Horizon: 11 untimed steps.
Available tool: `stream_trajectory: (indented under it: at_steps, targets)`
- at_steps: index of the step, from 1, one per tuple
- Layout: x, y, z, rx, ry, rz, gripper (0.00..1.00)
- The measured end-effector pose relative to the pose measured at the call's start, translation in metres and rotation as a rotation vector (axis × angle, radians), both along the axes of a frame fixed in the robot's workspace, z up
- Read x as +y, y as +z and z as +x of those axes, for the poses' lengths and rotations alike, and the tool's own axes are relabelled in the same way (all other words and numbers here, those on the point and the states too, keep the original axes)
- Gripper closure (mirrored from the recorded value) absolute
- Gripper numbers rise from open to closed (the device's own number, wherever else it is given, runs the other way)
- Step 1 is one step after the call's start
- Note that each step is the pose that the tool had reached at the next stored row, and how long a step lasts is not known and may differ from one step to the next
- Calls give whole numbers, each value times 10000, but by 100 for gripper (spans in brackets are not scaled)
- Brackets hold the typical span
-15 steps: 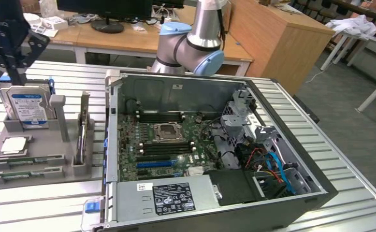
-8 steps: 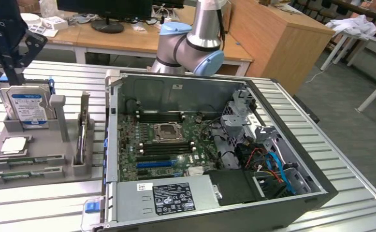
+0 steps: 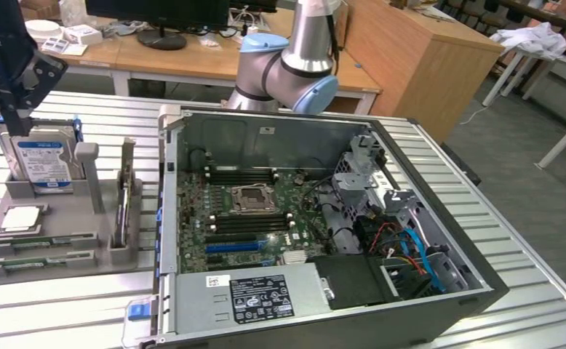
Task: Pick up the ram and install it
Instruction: 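Reach for the ram, then pick up the ram and move it above insertion slot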
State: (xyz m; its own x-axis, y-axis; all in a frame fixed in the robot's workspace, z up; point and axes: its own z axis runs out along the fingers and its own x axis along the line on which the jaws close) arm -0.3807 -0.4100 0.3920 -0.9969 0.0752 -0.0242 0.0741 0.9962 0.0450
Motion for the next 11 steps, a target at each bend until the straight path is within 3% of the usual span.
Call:
stream_trajectory:
  at_steps: [11]
  targets:
    - [0,0,0,-1,-1,1,89]
